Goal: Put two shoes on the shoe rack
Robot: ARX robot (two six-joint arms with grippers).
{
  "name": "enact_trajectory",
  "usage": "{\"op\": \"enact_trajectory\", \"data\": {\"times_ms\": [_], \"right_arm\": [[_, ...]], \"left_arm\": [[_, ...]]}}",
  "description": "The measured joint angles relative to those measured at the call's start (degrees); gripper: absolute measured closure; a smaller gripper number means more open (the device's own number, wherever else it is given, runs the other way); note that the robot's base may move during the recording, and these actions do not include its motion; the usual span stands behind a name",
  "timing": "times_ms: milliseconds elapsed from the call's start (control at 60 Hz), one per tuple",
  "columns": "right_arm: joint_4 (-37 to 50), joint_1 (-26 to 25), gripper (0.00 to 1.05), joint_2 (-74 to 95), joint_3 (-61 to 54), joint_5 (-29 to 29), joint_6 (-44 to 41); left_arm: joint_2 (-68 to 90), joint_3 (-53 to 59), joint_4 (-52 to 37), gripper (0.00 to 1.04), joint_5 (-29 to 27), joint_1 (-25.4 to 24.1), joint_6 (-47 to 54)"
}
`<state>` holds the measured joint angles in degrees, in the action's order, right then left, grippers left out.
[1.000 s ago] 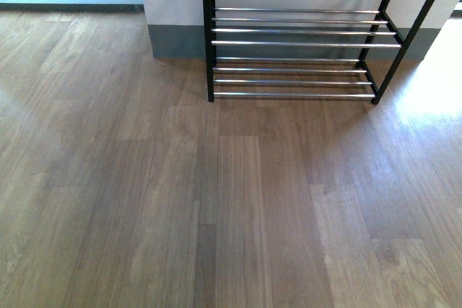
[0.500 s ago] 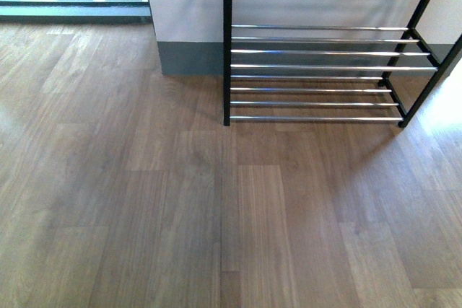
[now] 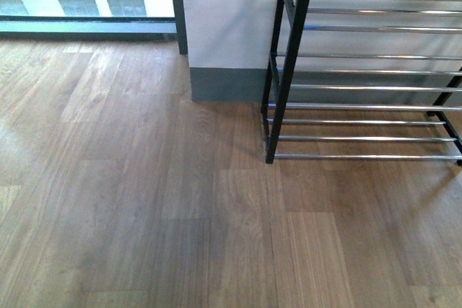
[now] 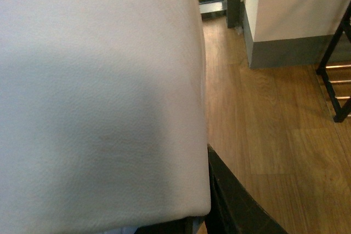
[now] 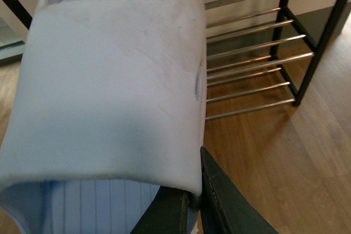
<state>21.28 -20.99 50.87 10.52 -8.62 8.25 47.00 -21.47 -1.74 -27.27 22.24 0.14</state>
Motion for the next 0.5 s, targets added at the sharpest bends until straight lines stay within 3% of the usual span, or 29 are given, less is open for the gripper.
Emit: {"op": "enact_trajectory", "data": {"times_ms": [500], "right_arm": [[-0.02, 0.0, 1.03, 0.09, -0.02, 0.22, 0.0]], "left_arm": [[0.15, 0.0, 0.0, 1.03, 0.2, 0.0, 0.02]]}}
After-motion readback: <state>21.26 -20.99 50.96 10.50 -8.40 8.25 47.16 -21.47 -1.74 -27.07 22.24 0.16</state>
